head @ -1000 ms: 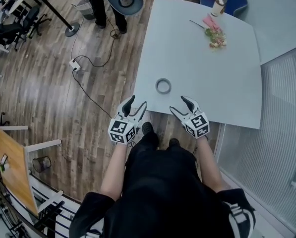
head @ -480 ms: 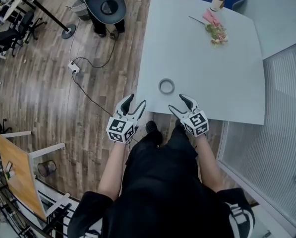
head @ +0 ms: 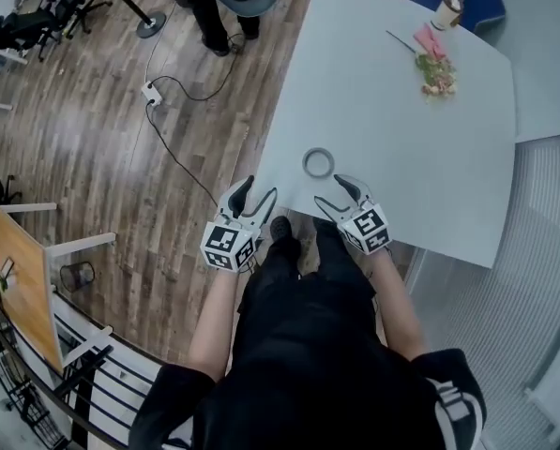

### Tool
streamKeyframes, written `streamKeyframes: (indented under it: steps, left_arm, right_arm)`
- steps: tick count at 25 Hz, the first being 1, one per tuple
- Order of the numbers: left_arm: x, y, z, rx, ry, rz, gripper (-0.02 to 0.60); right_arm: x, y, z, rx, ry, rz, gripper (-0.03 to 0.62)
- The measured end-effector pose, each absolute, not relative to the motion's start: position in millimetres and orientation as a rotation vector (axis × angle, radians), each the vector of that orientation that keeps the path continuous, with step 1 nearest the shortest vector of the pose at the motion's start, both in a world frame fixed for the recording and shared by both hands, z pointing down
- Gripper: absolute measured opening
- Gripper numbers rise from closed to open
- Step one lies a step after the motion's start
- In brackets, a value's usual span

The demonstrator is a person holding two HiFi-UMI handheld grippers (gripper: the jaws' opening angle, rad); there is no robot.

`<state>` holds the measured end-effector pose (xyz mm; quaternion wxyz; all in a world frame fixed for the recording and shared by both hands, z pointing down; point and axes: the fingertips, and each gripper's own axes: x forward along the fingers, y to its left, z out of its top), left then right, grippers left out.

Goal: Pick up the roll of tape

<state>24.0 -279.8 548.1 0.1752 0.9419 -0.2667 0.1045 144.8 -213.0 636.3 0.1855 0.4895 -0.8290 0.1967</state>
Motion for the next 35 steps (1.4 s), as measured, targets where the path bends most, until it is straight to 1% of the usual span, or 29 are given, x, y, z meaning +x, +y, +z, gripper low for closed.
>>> streamKeyframes:
  steps: [14, 23, 26, 32, 34, 35]
  left_arm:
    - [-1.2, -254.0, 576.2, 2.459, -1.080, 0.265, 0.238]
    - [-10.0, -250.0, 585.6, 2.385, -1.191, 0.248, 0.238]
    - [-13.4, -250.9, 588.5, 2.365, -1.217, 0.243, 0.238]
    - [-11.0, -245.8, 594.9, 2.336, -1.237, 0.250, 0.238]
    - [-9.0, -244.6, 597.6, 2.331, -1.235, 0.253, 0.238]
    - [-8.2, -244.5, 598.9, 2.329, -1.236, 0.254, 0.238]
  right_arm:
    - [132.9, -216.2, 670.5, 0.947, -2.405, 0.514, 0.302]
    - [131.5, -229.7, 691.4, 0.815, -2.390, 0.498, 0.299]
    - [129.1, -238.3, 698.8, 0.783, -2.381, 0.473, 0.268]
    - [133.3, -242.3, 719.2, 0.731, -2.309, 0.412, 0.261]
    - [135.2, -242.5, 723.7, 0.722, -2.293, 0.394, 0.224]
    - [135.7, -242.4, 726.2, 0.716, -2.287, 0.391, 0.222]
